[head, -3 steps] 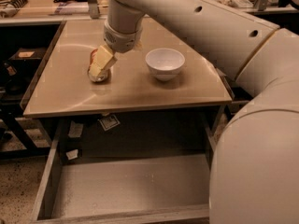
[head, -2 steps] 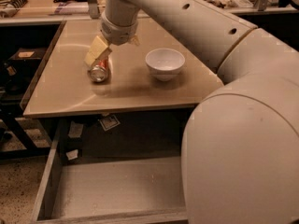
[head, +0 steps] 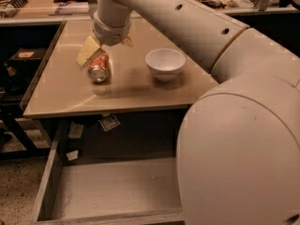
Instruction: Place coke can into top drawer
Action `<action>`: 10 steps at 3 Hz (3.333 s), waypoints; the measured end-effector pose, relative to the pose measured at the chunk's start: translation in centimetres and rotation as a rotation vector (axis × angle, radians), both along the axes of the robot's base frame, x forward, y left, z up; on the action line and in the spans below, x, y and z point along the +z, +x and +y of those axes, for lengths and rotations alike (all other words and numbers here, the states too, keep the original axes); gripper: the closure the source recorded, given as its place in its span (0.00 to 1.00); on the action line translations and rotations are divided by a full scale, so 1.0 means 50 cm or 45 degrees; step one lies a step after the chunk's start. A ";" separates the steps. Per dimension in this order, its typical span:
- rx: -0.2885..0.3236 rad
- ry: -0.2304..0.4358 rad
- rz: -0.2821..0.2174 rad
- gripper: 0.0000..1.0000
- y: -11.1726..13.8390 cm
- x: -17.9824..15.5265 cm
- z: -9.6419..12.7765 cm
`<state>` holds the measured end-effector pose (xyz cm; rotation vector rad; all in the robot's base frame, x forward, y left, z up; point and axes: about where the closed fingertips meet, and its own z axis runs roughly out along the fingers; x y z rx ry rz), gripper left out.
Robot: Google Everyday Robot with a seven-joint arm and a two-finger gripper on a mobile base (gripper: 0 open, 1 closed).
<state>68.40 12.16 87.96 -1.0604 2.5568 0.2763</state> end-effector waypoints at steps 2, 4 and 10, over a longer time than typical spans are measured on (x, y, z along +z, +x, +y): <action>0.000 -0.009 0.043 0.00 -0.010 0.000 0.057; -0.022 -0.021 0.118 0.00 0.019 -0.042 0.066; -0.088 -0.078 0.204 0.41 0.060 -0.111 0.068</action>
Offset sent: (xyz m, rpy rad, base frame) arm -0.0057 0.0371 -0.0010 -0.0152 0.0685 -0.0063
